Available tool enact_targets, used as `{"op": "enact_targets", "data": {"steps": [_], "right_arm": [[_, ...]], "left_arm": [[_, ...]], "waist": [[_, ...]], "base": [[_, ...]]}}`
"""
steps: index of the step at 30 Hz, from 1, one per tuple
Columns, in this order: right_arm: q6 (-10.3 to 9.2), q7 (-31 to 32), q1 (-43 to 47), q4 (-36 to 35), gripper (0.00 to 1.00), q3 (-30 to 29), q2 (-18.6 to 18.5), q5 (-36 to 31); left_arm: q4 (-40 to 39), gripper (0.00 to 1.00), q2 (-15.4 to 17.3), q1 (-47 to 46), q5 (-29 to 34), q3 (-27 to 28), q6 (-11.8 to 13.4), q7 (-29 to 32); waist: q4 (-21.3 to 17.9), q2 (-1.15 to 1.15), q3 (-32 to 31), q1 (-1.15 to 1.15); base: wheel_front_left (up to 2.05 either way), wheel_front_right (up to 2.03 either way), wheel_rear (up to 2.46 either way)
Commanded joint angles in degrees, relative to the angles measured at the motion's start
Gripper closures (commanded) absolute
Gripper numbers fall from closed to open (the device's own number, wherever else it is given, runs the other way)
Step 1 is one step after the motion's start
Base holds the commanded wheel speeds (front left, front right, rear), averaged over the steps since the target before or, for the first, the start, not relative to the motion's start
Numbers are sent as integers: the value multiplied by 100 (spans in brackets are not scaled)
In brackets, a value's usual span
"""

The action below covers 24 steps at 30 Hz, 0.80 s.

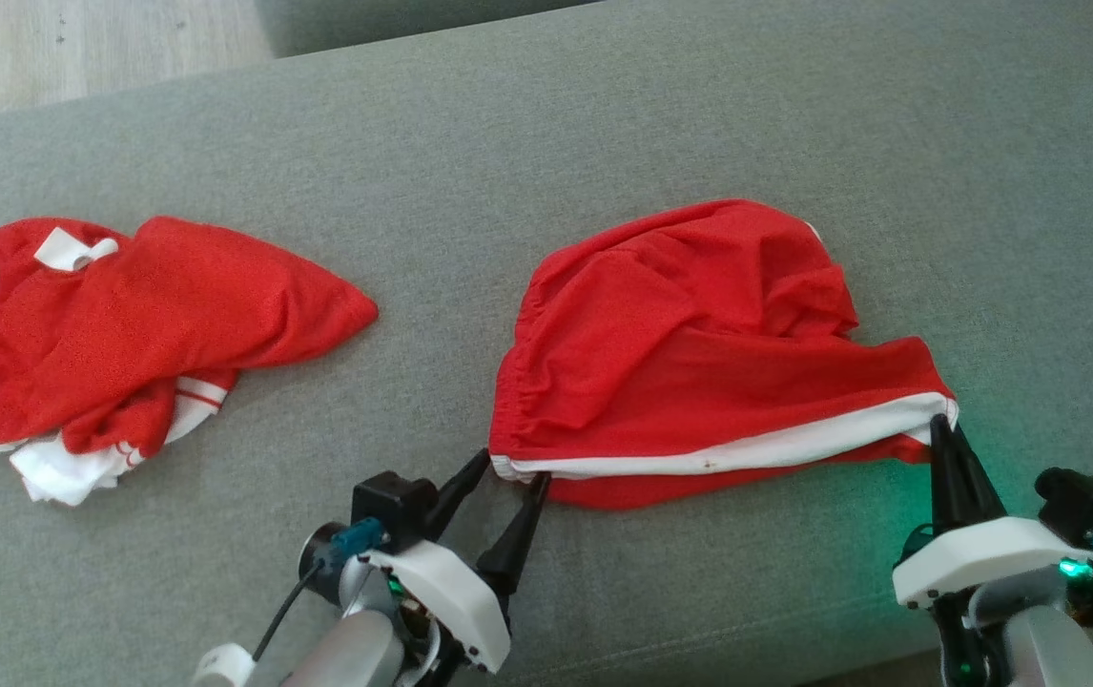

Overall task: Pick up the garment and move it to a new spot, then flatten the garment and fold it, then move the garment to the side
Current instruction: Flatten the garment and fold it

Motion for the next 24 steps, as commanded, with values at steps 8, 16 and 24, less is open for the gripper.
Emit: {"op": "enact_targets", "data": {"steps": [8, 16, 24], "right_arm": [[-4, -77, -209, -154, 100, 148, -54, -73], [-4, -255, -301, -507, 100, 394, -233, -147], [-4, -251, -769, -1284, 100, 843, -665, -148]], "left_arm": [[-319, 100, 23, -230, 85, 100, -35, -36], [-997, 100, 71, -172, 546, 628, -35, -36], [-1622, 100, 318, -607, 987, 977, -35, -36]], "waist": [[20, 0, -28, 0], [58, 0, -173, 0], [40, 0, -425, 0]], "base": [[0, 0, 0], [0, 0, 0], [0, 0, 0]]}}
